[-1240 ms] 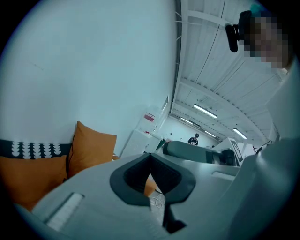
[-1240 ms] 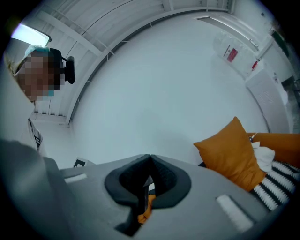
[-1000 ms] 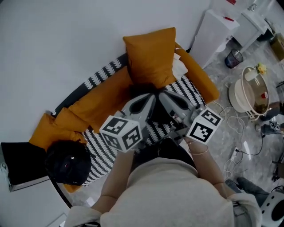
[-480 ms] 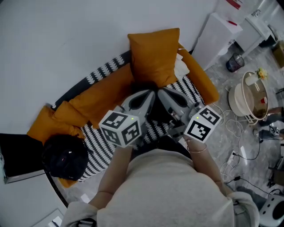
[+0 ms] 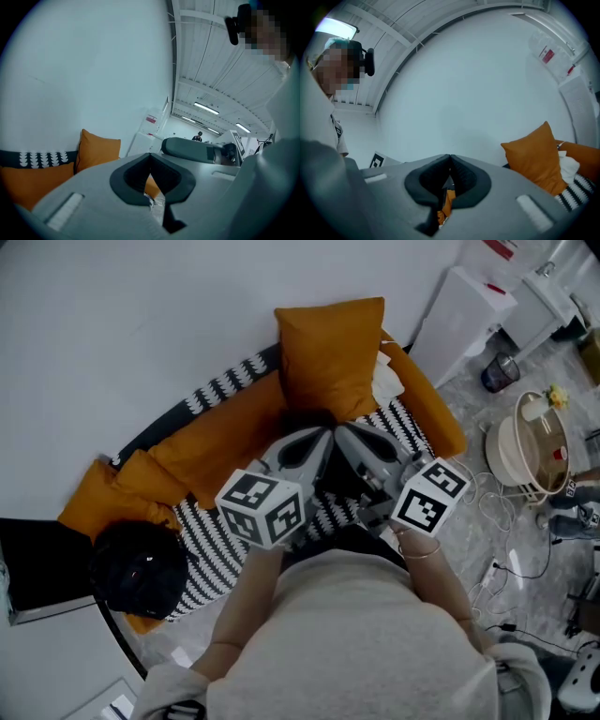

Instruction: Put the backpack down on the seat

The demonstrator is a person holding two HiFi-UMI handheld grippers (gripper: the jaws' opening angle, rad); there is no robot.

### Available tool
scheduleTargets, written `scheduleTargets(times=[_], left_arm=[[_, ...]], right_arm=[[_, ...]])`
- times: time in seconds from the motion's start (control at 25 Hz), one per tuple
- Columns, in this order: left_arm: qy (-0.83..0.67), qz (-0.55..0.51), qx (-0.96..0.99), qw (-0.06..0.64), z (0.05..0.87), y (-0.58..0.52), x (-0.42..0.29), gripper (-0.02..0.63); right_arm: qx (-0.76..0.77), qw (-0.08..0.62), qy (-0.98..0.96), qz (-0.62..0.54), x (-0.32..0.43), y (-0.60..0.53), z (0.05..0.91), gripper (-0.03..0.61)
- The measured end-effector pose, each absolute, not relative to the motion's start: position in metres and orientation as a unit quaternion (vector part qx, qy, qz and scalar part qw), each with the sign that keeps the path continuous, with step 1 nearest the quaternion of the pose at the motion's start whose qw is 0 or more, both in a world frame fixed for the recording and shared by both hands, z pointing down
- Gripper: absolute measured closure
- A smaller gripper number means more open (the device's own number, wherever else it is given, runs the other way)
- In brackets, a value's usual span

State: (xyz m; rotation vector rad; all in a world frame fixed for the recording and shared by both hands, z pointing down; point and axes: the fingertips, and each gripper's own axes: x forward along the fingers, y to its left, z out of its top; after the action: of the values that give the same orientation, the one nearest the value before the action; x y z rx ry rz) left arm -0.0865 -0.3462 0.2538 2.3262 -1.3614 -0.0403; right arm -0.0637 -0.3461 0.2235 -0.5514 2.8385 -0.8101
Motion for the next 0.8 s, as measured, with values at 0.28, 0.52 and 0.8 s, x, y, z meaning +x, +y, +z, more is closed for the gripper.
scheduleTargets(times=[0.28, 0.52, 0.8], left_arm=[[-0.496, -0.016, 0.840, 0.219, 0.2522, -0.3465, -0.0904, 0.607], [-0.495, -0.015, 0.841, 0.218, 0.2516, -0.3473, -0.0860, 0.607], [-0.494, -0.014, 0.841, 0.219, 0.2512, -0.3461, -0.0850, 0.607]], right_arm=[[-0.166, 0.069, 0.947, -0.267, -0.0723, -0.3401, 0.2210, 0.575], [-0.157, 0.068, 0.949, -0.264, -0.0692, -0.3398, 0.2192, 0.575], [-0.148, 0.070, 0.950, -0.265, -0.0700, -0.3354, 0.2186, 0.575]])
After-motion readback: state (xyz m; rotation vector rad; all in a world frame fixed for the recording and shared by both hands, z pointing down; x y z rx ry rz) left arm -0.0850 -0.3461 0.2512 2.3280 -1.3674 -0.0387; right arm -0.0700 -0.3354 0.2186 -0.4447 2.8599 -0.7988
